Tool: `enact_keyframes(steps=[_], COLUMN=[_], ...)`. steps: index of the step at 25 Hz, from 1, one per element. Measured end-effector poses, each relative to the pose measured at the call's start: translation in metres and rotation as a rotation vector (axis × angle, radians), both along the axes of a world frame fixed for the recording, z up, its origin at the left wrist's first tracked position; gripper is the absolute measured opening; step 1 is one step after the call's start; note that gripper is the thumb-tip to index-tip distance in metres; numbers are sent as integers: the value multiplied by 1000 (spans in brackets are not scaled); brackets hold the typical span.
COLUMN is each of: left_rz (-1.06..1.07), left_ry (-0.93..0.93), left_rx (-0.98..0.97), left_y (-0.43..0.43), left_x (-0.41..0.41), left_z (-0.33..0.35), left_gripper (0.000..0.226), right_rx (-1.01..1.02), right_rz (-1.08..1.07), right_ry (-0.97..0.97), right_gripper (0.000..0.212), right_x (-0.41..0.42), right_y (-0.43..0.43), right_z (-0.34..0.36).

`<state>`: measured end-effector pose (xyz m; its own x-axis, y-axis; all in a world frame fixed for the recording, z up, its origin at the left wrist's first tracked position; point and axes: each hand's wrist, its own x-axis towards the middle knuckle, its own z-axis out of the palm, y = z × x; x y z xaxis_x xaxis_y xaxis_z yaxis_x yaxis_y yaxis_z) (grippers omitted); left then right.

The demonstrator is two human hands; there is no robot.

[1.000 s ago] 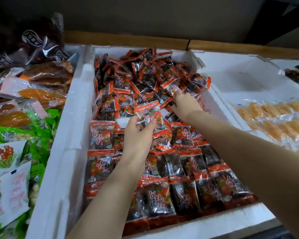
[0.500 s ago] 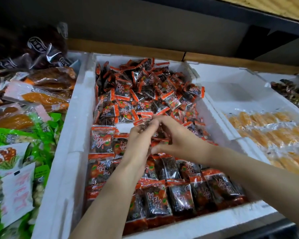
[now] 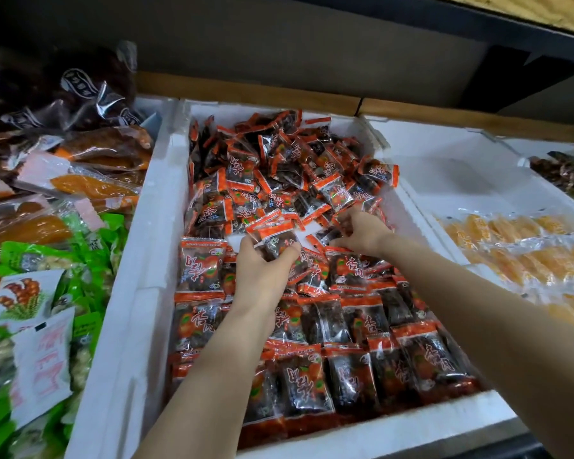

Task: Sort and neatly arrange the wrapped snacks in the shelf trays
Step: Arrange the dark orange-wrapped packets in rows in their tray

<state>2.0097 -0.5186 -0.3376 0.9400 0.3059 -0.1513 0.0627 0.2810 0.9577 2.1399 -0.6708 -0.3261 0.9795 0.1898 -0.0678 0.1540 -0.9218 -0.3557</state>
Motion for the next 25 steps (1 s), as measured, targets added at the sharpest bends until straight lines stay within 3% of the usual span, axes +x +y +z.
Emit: enact_keyframes(steps=[3, 5, 8, 14, 19, 21, 25], left_rz=[-5, -13, -14, -20, -189, -227, -326], left_ry=[12, 15, 16, 55, 33, 53, 41], left_rx=[-1, 0, 1, 21, -359, -312, -197], left_y=[1, 1, 1, -1, -2, -4, -11], left_x=[3, 4, 4, 5, 0, -2, -10], left_z=[-4, -5, -4, -4, 7, 7, 8], left_gripper=[42, 43, 41, 31, 40, 43, 43], right_rx=[12, 96, 235, 518, 128, 83, 204], right_rz=[-23, -58, -48, 66, 548, 593, 611], right_ry=[3, 15, -33, -562, -712, -681, -664], right_gripper=[71, 66, 19, 23, 14, 9, 7], right_x=[6, 9, 7, -36, -101, -110, -121], right_y=[4, 5, 5, 11, -10, -22, -35], right_z=[-2, 0, 5, 37, 23, 15, 9])
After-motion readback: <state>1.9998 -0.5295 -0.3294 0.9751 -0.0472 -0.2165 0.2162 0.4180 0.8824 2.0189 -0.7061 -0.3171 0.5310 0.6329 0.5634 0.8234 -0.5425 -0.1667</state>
